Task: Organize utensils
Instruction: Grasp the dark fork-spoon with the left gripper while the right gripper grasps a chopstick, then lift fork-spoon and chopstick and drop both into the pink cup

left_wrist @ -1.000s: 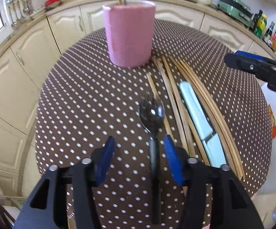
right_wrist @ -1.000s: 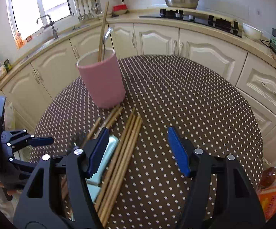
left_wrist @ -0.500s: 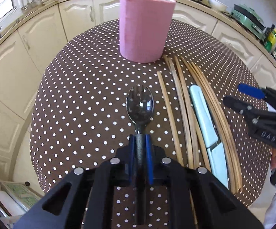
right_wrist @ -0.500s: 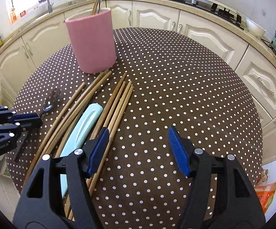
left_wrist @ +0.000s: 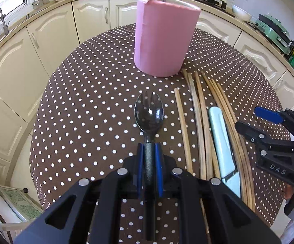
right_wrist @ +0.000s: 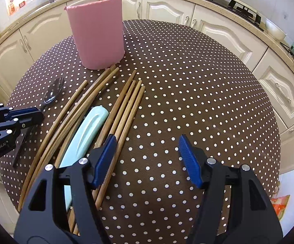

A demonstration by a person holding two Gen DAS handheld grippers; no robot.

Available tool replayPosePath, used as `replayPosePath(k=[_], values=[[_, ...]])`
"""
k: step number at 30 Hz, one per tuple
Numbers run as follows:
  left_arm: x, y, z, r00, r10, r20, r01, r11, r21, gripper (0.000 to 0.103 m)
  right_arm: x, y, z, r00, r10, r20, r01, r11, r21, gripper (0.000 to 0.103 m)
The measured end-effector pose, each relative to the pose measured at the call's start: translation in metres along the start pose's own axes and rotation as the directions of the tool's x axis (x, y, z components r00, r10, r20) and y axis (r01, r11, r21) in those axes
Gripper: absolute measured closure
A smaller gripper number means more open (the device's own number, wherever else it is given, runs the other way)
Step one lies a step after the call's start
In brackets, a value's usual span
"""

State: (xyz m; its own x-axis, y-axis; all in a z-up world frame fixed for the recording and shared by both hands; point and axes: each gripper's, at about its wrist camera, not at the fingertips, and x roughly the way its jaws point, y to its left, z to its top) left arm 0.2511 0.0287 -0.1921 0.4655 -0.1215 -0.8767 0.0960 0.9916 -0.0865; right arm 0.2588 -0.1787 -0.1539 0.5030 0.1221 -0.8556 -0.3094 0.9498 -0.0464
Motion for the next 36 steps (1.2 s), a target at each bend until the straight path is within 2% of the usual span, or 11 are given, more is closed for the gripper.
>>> replayPosePath(k=[2,6,7,10,12,16,23,25,29,33,36], values=[[0.002,0.0,0.004,1.0,-0.002,-0.017,0.002,1.0,-0.007,0.092,0.001,-0.001,0.002,0.999,0.009,-0.031,-0.009,1.0,-0.018,0.056],[0.007,0.0,0.014,0.999,0.005,-0.049,-0.005,1.0,0.004,0.092,0.004,-0.003,0.006,0.995,0.04,-0.09,-0.044,0.998,-0.035,0.06],[0.008,0.0,0.016,0.998,0.006,-0.055,-0.006,1.0,0.003,0.092,0.006,-0.003,0.007,0.992,0.044,-0.117,-0.049,0.998,-0.043,0.071],[0.012,0.0,0.025,0.998,0.007,-0.063,-0.007,1.0,-0.006,0.092,0.011,0.001,0.013,0.988,0.042,-0.146,-0.053,0.996,-0.076,0.075],[0.013,-0.001,0.027,0.998,0.004,-0.057,-0.005,1.0,-0.012,0.092,0.013,0.0,0.018,0.987,0.051,-0.154,-0.064,0.995,-0.081,0.087],[0.008,0.005,0.025,0.998,-0.068,-0.012,0.068,0.996,-0.051,0.092,0.015,-0.008,0.021,0.988,0.083,-0.133,-0.089,0.995,-0.045,0.098],[-0.021,0.014,0.013,0.975,-0.162,0.15,0.172,0.983,-0.058,0.092,-0.007,-0.041,0.014,0.982,0.191,-0.004,-0.19,0.98,0.06,0.098],[-0.033,0.015,0.01,0.962,-0.184,0.202,0.199,0.978,-0.057,0.092,-0.023,-0.051,0.016,0.973,0.222,0.064,-0.227,0.97,0.085,0.098],[-0.061,0.009,0.007,0.913,-0.224,0.341,0.248,0.968,-0.03,0.092,-0.055,-0.063,0.021,0.942,0.261,0.213,-0.287,0.952,0.102,0.098],[-0.088,-0.001,0.011,0.849,-0.242,0.47,0.263,0.965,0.022,0.092,-0.089,-0.068,0.031,0.883,0.284,0.373,-0.336,0.938,0.081,0.098],[-0.105,-0.009,0.018,0.795,-0.249,0.554,0.265,0.963,0.053,0.092,-0.109,-0.063,0.043,0.824,0.302,0.479,-0.372,0.927,0.056,0.098]])
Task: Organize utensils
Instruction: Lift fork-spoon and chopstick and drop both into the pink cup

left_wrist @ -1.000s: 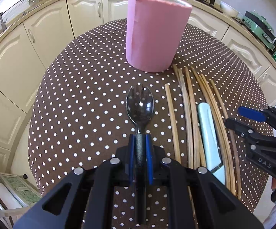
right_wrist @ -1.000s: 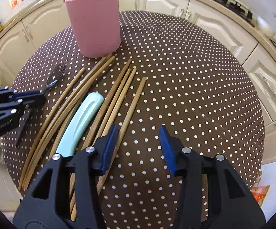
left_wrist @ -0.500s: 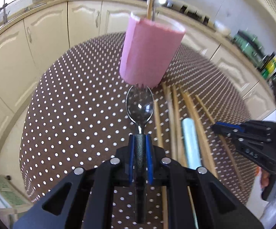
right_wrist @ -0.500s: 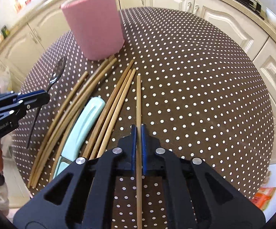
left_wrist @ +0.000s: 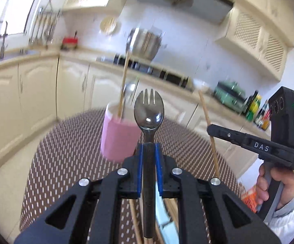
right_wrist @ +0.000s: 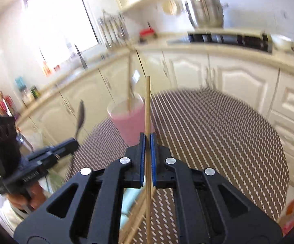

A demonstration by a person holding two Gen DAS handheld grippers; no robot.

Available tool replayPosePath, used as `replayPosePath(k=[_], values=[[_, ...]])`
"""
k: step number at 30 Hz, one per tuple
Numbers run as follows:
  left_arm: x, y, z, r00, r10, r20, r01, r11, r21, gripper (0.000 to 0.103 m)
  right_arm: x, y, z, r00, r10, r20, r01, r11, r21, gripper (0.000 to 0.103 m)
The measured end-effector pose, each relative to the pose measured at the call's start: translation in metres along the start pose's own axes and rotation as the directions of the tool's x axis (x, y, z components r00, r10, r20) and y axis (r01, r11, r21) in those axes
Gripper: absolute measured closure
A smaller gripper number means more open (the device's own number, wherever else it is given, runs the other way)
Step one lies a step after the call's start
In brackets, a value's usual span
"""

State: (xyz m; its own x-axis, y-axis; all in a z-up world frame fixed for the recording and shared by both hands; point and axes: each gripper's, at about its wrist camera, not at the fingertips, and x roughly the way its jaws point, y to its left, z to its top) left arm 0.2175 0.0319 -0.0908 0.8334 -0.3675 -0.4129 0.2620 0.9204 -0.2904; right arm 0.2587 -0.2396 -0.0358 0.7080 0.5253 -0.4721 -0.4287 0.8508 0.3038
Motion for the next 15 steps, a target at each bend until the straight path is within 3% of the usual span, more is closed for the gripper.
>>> replayPosePath(k=[7,11,15], values=[[0.005,-0.013,0.033,0.984,-0.012,0.176,0.006,0.999,0.034,0.092,0.013,0.021,0.042,0.979,0.045,0.197,-0.039,0.999,-0.035,0.098],[0.013,-0.013,0.058,0.953,-0.017,0.301,0.007,0.999,0.034,0.092,0.02,0.031,0.063,0.957,0.062,0.285,-0.051,0.998,-0.046,0.098],[0.028,-0.004,0.078,0.93,-0.028,0.366,0.027,1.0,0.007,0.092,0.03,0.033,0.081,0.928,0.065,0.367,-0.056,0.998,-0.035,0.097]])
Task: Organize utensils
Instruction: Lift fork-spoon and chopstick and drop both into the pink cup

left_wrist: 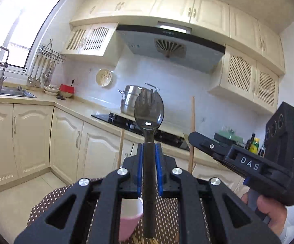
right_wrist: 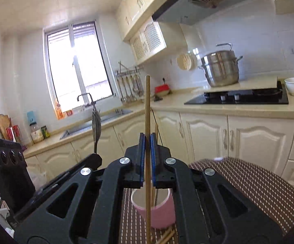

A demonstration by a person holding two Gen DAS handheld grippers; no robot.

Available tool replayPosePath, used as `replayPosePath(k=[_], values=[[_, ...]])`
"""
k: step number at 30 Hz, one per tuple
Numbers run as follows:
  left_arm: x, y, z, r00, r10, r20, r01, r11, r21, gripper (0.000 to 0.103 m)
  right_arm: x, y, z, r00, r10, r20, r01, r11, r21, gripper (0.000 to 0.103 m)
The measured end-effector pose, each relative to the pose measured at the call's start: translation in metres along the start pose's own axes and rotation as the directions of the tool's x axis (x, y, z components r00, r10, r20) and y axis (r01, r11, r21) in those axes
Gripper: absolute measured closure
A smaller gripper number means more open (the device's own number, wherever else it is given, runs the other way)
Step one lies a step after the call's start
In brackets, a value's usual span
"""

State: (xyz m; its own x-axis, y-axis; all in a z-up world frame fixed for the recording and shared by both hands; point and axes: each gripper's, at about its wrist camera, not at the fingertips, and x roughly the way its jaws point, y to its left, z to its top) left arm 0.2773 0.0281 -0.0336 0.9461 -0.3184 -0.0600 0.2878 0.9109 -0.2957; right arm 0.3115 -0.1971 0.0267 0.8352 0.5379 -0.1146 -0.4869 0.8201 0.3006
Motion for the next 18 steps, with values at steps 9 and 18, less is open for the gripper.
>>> replayPosePath(k=[9,18], values=[[0.042,0.029,-0.005,0.999,-0.003,0.042,0.005,0.998,-0.059,0.092,0.038,-0.01,0.002,0.996,-0.005,0.085,0.004,1.0,0.018,0.097],[0.065,0.042,-0.034,0.998,0.035,-0.052,-0.038,0.997,-0.063,0.092,0.053,-0.006,-0.023,0.999,-0.019,0.042,0.02,0.999,-0.027,0.097]])
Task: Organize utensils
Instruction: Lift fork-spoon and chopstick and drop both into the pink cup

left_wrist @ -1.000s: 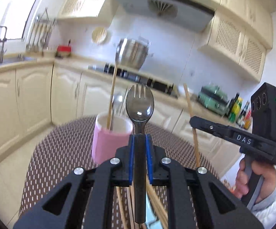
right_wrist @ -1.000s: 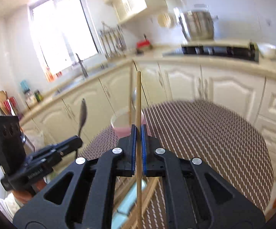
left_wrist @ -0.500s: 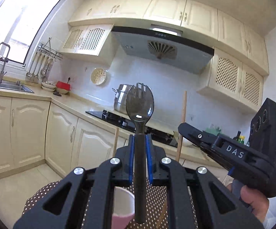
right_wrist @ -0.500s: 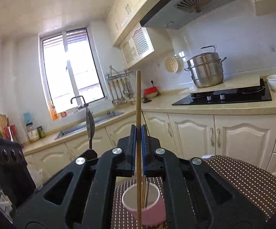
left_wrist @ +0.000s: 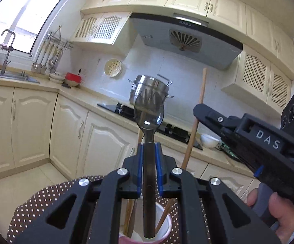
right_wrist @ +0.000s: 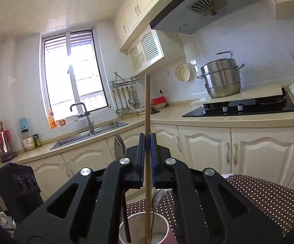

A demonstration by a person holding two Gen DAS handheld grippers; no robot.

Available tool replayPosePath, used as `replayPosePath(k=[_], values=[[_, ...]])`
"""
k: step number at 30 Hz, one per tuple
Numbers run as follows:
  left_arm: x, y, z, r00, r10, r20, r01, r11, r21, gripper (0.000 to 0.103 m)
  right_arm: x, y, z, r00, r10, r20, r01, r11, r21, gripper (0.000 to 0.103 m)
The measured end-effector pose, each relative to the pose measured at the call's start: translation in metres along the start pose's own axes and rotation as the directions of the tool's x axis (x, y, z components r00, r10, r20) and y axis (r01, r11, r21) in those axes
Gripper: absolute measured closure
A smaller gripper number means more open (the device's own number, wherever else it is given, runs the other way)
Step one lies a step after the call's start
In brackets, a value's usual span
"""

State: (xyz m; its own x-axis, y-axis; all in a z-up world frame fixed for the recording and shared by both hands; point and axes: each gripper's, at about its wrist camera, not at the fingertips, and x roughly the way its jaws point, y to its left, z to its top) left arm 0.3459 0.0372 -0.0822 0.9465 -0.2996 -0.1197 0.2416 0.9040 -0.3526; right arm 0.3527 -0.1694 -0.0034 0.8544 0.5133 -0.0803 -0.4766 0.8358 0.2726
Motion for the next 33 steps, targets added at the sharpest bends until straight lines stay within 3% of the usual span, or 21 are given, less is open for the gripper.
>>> replayPosePath(k=[10,12,15,19,21,25,33], values=[[-0.012,0.0,-0.013,0.998,0.047,-0.049,-0.047,0.999,0.014,0.091,-0.012,0.002,-0.02,0.998,-0.03,-0.046,0.029,0.999,-0.02,0.097],[-0.015,0.0,-0.013,0.997,0.05,-0.064,-0.05,0.999,0.013,0.076,-0.015,0.004,-0.023,0.998,-0.034,-0.051,0.033,0.999,-0.028,0.097],[-0.024,-0.003,-0.012,0.995,0.075,-0.061,-0.074,0.997,0.025,0.071,-0.02,0.006,-0.024,0.998,-0.039,-0.054,0.038,0.999,-0.032,0.097],[-0.04,-0.006,-0.007,0.983,0.175,-0.051,-0.171,0.983,0.074,0.063,-0.025,0.009,-0.026,0.997,-0.044,-0.058,0.042,0.998,-0.038,0.097],[-0.047,-0.008,-0.004,0.973,0.227,-0.042,-0.222,0.97,0.094,0.053,-0.026,0.011,-0.028,0.997,-0.048,-0.066,0.045,0.998,-0.042,0.097],[-0.062,-0.01,0.0,0.953,0.301,-0.033,-0.294,0.946,0.135,0.042,-0.028,0.015,-0.033,0.995,-0.058,-0.083,0.054,0.997,-0.047,0.097],[-0.078,-0.01,0.005,0.922,0.382,-0.056,-0.368,0.914,0.17,0.031,-0.033,0.025,-0.037,0.992,-0.074,-0.104,0.067,0.995,-0.068,0.097]])
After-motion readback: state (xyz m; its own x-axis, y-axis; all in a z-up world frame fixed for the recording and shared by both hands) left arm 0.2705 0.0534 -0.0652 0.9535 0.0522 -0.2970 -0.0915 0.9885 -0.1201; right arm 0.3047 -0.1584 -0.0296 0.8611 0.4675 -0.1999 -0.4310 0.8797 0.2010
